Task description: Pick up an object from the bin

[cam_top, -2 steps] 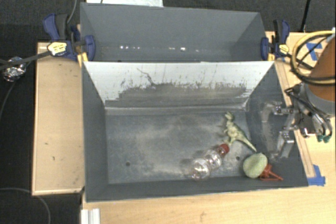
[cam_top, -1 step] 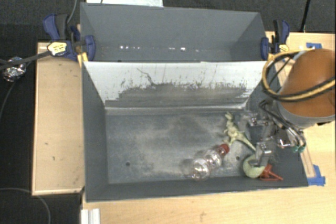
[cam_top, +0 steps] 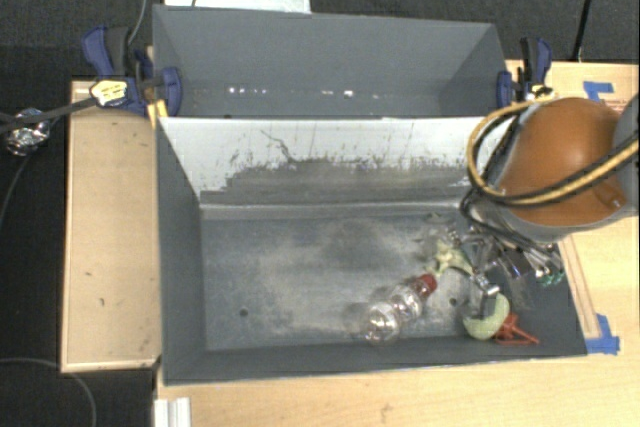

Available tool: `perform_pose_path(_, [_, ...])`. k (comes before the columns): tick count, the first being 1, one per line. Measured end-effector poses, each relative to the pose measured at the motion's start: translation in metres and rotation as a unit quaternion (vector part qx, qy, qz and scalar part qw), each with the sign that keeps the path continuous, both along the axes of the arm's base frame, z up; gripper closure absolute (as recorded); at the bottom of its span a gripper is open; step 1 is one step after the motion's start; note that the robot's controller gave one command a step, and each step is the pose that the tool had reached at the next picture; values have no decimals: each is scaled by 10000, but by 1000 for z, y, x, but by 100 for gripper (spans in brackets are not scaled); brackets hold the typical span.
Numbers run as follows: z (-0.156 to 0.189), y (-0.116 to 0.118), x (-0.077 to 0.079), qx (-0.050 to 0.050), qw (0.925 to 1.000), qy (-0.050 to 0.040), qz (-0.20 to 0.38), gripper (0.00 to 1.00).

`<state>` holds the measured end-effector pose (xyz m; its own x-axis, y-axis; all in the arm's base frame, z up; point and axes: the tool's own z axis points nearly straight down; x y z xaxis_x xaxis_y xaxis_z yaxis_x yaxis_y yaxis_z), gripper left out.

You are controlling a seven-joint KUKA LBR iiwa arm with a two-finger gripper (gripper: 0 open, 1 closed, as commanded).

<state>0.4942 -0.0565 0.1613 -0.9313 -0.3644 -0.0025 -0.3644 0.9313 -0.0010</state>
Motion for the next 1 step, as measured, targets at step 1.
perform_pose_path(1, [-15, 26, 0, -8, 9844, -13, 1757, 0])
